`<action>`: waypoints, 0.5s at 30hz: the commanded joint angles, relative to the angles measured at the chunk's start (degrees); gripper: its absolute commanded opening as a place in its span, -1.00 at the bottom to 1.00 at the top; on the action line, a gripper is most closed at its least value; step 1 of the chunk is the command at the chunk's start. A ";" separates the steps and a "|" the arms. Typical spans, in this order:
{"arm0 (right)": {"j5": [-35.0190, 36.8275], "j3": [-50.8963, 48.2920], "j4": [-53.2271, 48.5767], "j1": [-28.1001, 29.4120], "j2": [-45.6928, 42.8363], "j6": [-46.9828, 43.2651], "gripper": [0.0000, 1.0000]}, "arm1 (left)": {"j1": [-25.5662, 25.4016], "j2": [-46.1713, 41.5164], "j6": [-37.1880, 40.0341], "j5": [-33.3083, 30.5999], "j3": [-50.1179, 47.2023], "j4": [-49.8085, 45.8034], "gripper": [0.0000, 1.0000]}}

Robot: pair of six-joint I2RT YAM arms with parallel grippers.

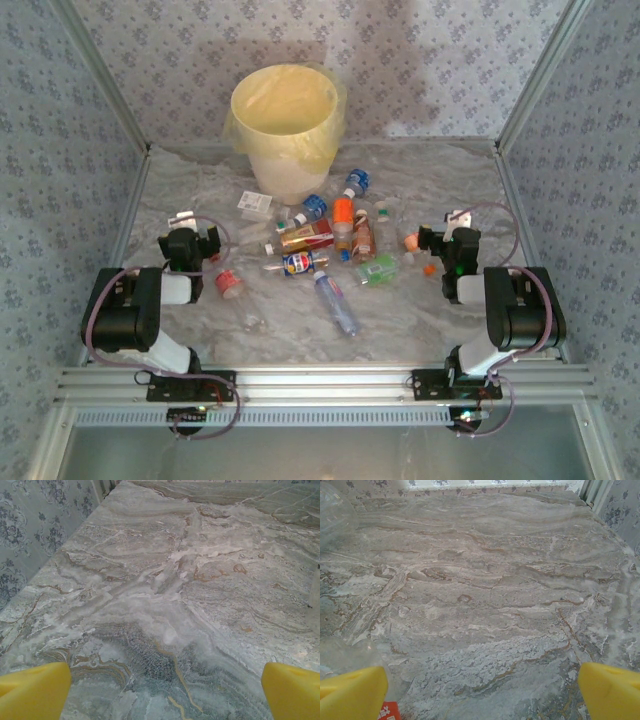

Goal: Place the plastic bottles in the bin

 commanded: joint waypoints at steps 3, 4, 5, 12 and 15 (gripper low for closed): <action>0.89 -0.07 1.15 0.15 0.19 -0.09 1.00 | 0.01 -0.65 -0.51 -0.61 0.25 2.25 0.96; 0.83 -0.01 1.07 0.18 0.23 -0.06 1.00 | 0.05 -0.64 -0.51 -0.56 0.25 2.22 0.96; 0.89 0.06 1.07 0.13 0.23 -0.09 1.00 | 0.06 -0.62 -0.51 -0.61 0.25 2.21 0.96; 0.76 -0.01 1.01 0.10 0.15 0.00 1.00 | 0.07 -0.74 -0.52 -0.59 0.23 2.30 0.96; 0.77 -0.03 1.15 0.10 0.15 0.01 1.00 | 0.07 -0.86 -0.43 -0.36 0.08 2.48 0.96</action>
